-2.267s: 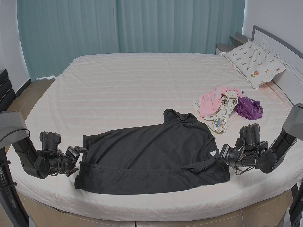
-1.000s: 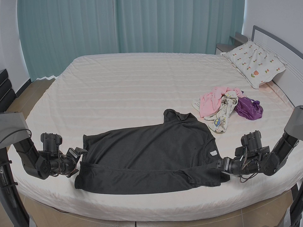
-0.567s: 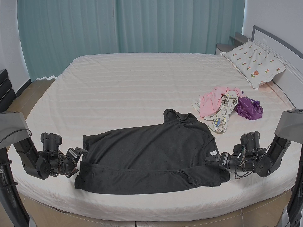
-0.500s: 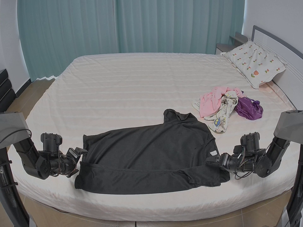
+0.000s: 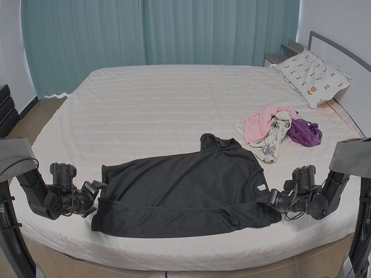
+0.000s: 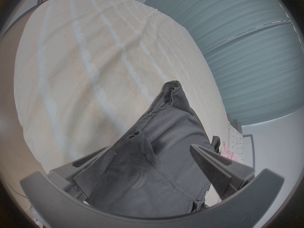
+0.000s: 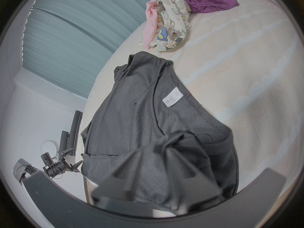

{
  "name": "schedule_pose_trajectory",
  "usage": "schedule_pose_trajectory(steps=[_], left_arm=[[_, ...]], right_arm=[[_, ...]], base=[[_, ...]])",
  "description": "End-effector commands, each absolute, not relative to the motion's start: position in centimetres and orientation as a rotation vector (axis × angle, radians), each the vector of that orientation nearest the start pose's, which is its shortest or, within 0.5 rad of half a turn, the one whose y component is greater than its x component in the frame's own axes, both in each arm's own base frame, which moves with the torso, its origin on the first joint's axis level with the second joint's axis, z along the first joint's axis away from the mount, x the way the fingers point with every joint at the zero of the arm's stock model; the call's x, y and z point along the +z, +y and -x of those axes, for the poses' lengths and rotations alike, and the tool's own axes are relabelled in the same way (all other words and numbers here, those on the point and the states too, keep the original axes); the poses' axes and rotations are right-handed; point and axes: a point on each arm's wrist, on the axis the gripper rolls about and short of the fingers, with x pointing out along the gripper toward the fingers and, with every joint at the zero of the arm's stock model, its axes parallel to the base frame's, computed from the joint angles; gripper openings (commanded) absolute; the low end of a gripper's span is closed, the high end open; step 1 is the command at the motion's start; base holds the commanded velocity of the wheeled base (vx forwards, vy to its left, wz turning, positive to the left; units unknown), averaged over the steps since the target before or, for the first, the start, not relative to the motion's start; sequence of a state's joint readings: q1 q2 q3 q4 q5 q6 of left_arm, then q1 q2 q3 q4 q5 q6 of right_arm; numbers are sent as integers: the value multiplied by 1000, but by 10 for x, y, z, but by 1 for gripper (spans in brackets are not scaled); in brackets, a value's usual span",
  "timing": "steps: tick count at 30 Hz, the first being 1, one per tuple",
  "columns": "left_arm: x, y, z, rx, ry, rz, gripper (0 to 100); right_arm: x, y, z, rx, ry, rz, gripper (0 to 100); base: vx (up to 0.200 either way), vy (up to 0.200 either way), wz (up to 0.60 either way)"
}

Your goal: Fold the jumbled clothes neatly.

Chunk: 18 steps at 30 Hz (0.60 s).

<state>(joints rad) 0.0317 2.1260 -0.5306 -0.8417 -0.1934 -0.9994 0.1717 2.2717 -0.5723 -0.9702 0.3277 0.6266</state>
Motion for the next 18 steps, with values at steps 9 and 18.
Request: schedule_pose_trajectory(steps=[9,18], left_arm=[[8,5,-304,237,769,1032,100],[8,5,-304,237,769,1032,100]], right_arm=[[-22,45,-324,207,771,-688,0],[-21,45,-325,217,742,-735,0]], base=[[0,0,0],[0,0,0]])
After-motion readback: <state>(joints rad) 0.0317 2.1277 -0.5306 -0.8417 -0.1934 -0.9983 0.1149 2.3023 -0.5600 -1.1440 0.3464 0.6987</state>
